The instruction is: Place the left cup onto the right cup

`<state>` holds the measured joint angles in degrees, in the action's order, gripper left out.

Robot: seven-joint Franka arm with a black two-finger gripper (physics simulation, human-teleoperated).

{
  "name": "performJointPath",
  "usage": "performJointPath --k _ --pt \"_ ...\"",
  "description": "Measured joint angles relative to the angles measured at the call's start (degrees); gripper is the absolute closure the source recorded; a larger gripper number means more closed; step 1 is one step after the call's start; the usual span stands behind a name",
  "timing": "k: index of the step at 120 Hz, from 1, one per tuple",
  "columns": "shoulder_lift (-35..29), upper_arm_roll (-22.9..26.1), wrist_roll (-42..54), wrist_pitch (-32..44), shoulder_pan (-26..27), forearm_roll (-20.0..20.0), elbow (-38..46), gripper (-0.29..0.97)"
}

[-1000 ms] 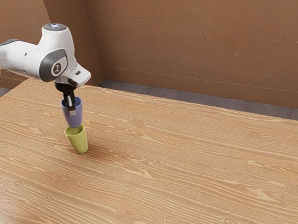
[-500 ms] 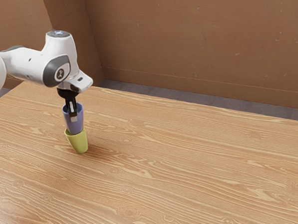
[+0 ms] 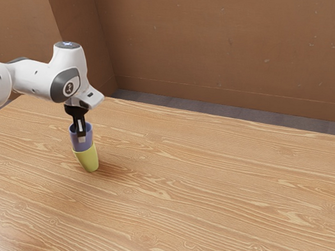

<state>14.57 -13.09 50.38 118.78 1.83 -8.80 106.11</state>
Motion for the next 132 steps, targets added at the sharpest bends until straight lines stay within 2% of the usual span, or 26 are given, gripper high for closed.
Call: performJointPath --k 11,34,55,84,132 --pt "0.2 0.0 0.1 0.0 -0.1 0.3 0.1 0.76" --pt "0.0 0.0 0.4 -0.3 0.0 0.5 0.0 0.35" --pt "-0.7 0.0 0.6 -0.6 0.0 0.6 0.0 0.15" --pt "-2.3 0.0 0.8 -1.1 0.0 0.7 0.0 0.05" --pt "-8.6 0.0 1.0 -5.3 0.8 0.9 0.0 0.01"
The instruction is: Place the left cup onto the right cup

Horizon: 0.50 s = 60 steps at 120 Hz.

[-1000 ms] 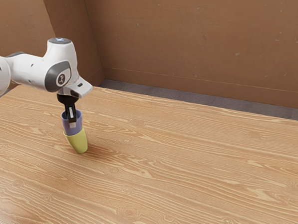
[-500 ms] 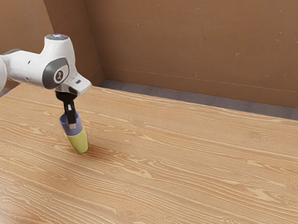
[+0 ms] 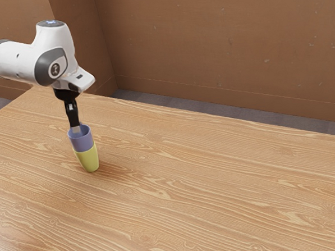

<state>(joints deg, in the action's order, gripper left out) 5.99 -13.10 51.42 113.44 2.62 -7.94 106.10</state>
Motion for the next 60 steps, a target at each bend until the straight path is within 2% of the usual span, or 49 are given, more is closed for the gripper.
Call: performJointPath --k 24,60 --pt "-3.6 -0.1 0.9 -4.3 0.9 1.3 -1.1 0.00" --pt "-5.1 -0.8 2.5 -12.0 3.6 2.3 -8.1 0.00"
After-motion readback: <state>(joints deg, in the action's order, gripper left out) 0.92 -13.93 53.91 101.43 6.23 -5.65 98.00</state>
